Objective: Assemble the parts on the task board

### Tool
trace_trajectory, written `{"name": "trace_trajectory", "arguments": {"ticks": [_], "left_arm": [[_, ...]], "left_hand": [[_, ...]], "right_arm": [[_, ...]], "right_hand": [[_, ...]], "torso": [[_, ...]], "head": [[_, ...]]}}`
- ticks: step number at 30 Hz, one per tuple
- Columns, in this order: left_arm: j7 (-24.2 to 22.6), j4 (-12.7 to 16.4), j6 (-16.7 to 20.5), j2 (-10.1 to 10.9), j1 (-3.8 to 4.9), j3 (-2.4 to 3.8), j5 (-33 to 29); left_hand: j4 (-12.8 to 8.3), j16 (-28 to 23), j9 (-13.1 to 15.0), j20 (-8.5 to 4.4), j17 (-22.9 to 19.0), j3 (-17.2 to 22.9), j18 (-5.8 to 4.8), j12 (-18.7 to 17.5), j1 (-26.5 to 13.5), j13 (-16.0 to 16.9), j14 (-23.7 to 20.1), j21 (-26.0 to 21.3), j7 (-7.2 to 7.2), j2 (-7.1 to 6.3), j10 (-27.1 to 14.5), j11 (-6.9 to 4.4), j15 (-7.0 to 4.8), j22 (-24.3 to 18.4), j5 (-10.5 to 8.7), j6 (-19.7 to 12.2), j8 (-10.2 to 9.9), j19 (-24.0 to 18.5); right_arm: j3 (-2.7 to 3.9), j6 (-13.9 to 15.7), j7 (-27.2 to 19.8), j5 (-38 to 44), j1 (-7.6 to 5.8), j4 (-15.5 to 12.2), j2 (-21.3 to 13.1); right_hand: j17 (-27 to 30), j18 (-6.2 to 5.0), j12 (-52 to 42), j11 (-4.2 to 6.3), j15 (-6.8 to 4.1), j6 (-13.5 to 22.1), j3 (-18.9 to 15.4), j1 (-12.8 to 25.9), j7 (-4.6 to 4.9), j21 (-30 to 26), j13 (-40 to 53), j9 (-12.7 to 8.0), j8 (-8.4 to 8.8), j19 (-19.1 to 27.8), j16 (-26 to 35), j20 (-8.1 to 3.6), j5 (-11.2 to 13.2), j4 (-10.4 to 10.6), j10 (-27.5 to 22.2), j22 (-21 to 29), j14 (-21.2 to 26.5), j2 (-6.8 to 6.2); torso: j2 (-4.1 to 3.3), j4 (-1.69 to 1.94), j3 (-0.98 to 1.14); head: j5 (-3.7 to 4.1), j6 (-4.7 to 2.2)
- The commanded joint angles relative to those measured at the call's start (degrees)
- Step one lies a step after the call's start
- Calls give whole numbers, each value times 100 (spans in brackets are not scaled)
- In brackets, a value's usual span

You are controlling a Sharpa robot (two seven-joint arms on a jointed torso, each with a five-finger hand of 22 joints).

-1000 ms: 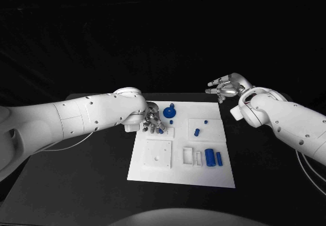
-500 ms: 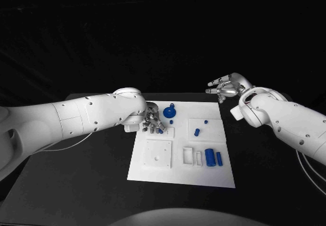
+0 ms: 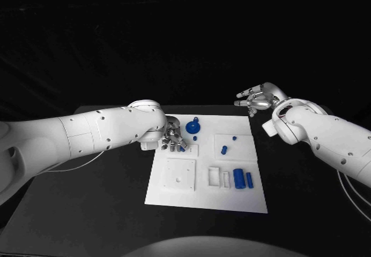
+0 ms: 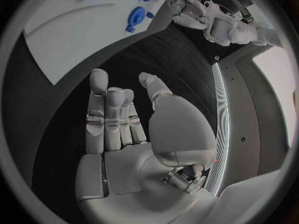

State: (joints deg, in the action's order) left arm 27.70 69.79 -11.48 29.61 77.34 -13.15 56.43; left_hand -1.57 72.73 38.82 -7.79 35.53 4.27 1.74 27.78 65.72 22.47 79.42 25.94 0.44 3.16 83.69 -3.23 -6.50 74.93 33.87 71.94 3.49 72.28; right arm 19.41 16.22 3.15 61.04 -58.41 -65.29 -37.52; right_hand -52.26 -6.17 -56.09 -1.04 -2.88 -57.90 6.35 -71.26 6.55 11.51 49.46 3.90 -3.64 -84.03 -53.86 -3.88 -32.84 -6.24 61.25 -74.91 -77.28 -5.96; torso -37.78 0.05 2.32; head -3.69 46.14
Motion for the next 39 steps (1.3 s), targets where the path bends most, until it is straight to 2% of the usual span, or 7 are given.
{"name": "trace_trajectory", "arguments": {"ticks": [1, 14, 21, 34, 37, 39], "left_arm": [[-1, -5, -29, -2, -25, -13, 63], [-20, -209, -83, -151, -58, -13, -32], [-12, -314, -183, -229, -59, -14, -61], [8, -329, -270, -258, -60, -22, -75], [13, -329, -217, -245, -61, -23, -95], [16, -329, -171, -231, -61, -24, -117]], "left_hand": [[-1267, 44, -6, 11, 22, 1294, 67, 46, 62, -12, 14, -7, -21, -18, 300, -85, -46, 103, 33, 17, 32, 38], [-1267, 41, -9, 11, 19, 1295, 67, 45, 63, -15, 11, -8, -20, -17, 300, -85, -46, 103, 29, 15, 31, 39], [-1267, 32, -10, 11, 5, 1298, 65, 42, 62, -18, 4, -10, -19, -12, 298, -83, -45, 103, 25, 12, 31, 38], [-1266, 26, -12, 11, 2, 1297, 63, 38, 63, -20, 2, -12, -17, -6, 298, -80, -45, 104, -7, 3, 30, 33], [-1224, 17, -114, 13, -7, 1259, 58, 44, 67, -9, -1, -23, -15, -13, 298, -64, -46, 100, -98, 11, 24, 36], [-1112, 15, -182, 10, -9, 1150, 43, 72, 11, 0, 4, -47, -29, -65, 303, -57, -57, 86, -120, 26, 29, 49]], "right_arm": [[2, -84, -23, 48, 2, -2, -1], [2, -86, -22, 48, 3, -2, 9], [2, -88, -17, 49, 3, 4, 9], [2, -88, -18, 50, 3, 3, 3], [2, -84, -20, 50, 3, 4, 2], [2, -83, -21, 50, 3, 6, 1]], "right_hand": [[0, -98, -9, 43, -35, 6, -34, 56, 13, -34, -4, -5, 5, -155, 14, -39, -31, -13, -6, -74, -8, 22], [0, -98, -9, 43, -35, 6, -34, 56, 13, -34, -4, -5, 5, -155, 14, -39, -31, -13, -6, -74, -8, 22], [11, -96, -6, 42, -34, 6, -40, 64, 13, -43, -7, -5, 5, -153, 27, -39, -32, -20, -8, -73, -1, 25], [11, -96, -6, 42, -34, 6, -40, 64, 13, -43, -7, -5, 5, -153, 27, -39, -32, -20, -8, -73, -1, 25], [11, -96, -6, 42, -34, 6, -40, 64, 13, -43, -7, -5, 5, -153, 27, -39, -32, -20, -8, -73, -1, 25], [11, -96, -6, 42, -34, 6, -40, 64, 13, -43, -7, -5, 5, -153, 27, -39, -32, -20, -8, -73, -1, 25]], "torso": [[-1, -3, 5], [-1, -15, 7], [0, -8, 10], [-1, -4, 4], [2, 1, 3], [-1, 3, 4]], "head": [[3, 5], [-2, -3], [3, -3], [20, 1], [25, 1], [24, -5]]}}
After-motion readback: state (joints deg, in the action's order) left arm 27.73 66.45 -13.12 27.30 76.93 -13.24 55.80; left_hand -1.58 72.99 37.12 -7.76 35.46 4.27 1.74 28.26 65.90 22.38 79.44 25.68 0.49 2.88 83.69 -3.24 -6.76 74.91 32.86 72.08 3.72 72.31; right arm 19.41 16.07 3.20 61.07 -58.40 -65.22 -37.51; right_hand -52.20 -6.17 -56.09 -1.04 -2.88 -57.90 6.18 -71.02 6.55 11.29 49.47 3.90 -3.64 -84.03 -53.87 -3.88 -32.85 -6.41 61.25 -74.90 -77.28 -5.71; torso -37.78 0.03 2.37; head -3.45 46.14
